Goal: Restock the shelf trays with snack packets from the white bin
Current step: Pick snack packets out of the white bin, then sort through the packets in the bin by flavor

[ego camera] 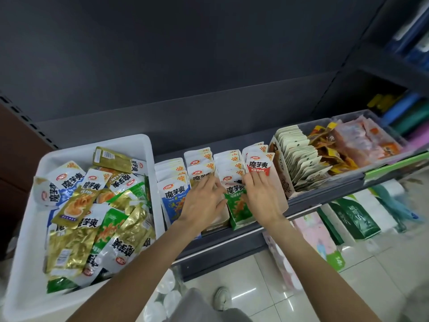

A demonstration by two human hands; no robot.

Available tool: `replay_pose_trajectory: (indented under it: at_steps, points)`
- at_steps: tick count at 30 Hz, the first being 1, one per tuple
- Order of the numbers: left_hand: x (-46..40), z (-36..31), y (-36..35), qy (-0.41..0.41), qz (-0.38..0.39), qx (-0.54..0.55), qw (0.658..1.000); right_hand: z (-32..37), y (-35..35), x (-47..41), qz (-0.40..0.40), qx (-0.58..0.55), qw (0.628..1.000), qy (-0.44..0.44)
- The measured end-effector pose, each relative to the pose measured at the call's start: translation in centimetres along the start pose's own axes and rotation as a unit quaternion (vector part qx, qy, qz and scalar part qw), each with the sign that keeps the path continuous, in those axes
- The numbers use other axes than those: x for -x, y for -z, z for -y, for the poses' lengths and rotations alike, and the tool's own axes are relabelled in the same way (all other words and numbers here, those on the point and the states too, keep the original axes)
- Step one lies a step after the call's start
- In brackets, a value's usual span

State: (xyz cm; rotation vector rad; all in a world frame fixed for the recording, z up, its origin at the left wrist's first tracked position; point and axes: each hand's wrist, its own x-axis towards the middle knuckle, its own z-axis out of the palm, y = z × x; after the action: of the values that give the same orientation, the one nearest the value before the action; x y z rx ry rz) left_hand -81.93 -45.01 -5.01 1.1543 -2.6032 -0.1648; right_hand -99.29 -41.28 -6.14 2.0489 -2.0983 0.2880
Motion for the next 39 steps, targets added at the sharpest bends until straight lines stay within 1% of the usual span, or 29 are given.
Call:
replay_pose_trajectory:
  at_steps: [4,6,9,12,14,17,19,20,21,22,24,26,27,28,29,31,34,36,37,38,39]
  points:
    - [0.1,0.0,-0.1,-0.001,-0.004,0.003,1.000,0.6,0.6,-0.8,-0.060,0.015,0.997,-0.045]
    - [0.1,-0.1,-0.1,0.003,0.012,0.008,1.000,1.0,1.4,-0.9,-0.077,0.006,0.994,-0.076]
    - [0.3,-0.2,0.1,0.014,0.022,0.036,0.999,1.6,2.2,-0.1,-0.106,-0.088,0.980,-0.143]
    - [1.3,0.1,1.5,0.035,-0.014,0.095,0.995,2.9,3.7,1.4,-0.130,-0.198,0.959,-0.157]
    - [2.7,0.9,3.1,0.054,-0.080,0.137,0.986,4.6,4.9,2.1,-0.134,-0.269,0.944,-0.138]
    - [6.3,3.5,5.8,0.069,-0.204,0.179,0.960,8.3,6.5,1.9,-0.093,-0.346,0.931,-0.065]
    - [9.2,6.2,7.2,0.098,-0.253,0.159,0.949,11.2,6.8,1.2,-0.055,-0.373,0.926,0.014]
    - [10.7,7.9,7.7,0.121,-0.257,0.131,0.950,12.8,6.8,0.7,-0.030,-0.381,0.922,0.057]
    - [12.0,9.6,7.9,0.147,-0.240,0.097,0.955,14.4,6.7,0.2,0.002,-0.383,0.918,0.099]
    - [13.1,11.3,8.0,0.177,-0.196,0.065,0.962,16.1,6.5,-0.4,0.040,-0.373,0.917,0.138]
    - [15.2,13.6,8.0,0.243,-0.046,0.014,0.969,19.4,5.4,-1.5,0.110,-0.310,0.920,0.214]
    - [16.6,14.4,8.0,0.284,0.105,-0.033,0.953,22.2,3.8,-2.5,0.165,-0.219,0.918,0.286]
    - [17.1,14.5,7.9,0.292,0.153,-0.050,0.943,23.3,3.1,-2.9,0.194,-0.168,0.914,0.314]
    - [17.4,14.6,7.6,0.295,0.178,-0.058,0.937,24.2,2.4,-3.2,0.221,-0.119,0.909,0.331]
    - [17.5,14.7,7.5,0.293,0.184,-0.058,0.936,24.9,1.8,-3.4,0.241,-0.077,0.905,0.340]
    - [17.7,14.7,7.4,0.278,0.160,-0.053,0.946,25.8,1.1,-3.3,0.248,-0.030,0.904,0.346]
    - [17.9,15.0,7.3,0.271,0.102,-0.001,0.957,26.1,0.9,-3.5,0.192,-0.015,0.917,0.349]
    - [18.0,15.3,7.3,0.268,0.048,0.075,0.959,25.4,1.4,-4.0,0.189,-0.053,0.922,0.334]
    - [18.0,15.5,7.4,0.259,0.015,0.114,0.959,25.0,2.0,-4.3,0.209,-0.078,0.920,0.323]
    - [18.1,15.5,7.6,0.252,-0.031,0.151,0.955,24.5,2.5,-4.4,0.228,-0.110,0.918,0.305]
    - [18.1,15.3,8.0,0.258,-0.095,0.183,0.944,24.1,3.0,-4.6,0.230,-0.153,0.920,0.277]
